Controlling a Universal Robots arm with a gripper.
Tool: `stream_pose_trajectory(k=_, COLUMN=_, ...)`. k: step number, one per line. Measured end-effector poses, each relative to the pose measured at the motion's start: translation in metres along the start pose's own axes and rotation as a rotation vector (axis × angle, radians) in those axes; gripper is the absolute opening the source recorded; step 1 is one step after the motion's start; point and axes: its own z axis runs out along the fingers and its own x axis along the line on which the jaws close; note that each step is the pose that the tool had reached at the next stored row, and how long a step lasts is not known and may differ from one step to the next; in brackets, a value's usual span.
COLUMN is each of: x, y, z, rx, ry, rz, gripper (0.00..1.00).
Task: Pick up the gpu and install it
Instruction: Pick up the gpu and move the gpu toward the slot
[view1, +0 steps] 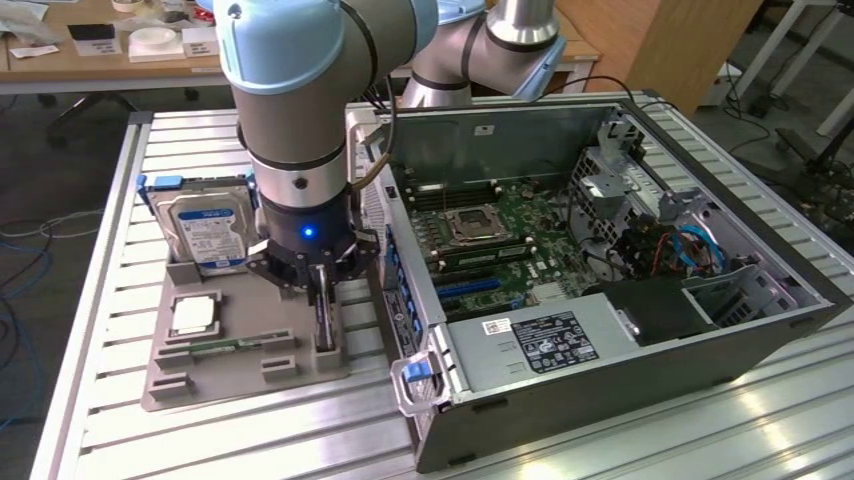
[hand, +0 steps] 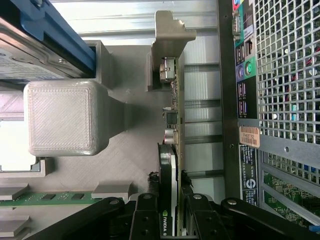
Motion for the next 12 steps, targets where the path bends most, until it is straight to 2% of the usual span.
stream_pose_trajectory(k=12, x=0.0, y=0.0, z=0.0, rx=-0.0005, ry=0.0009, rz=-0.021, gripper=0.26)
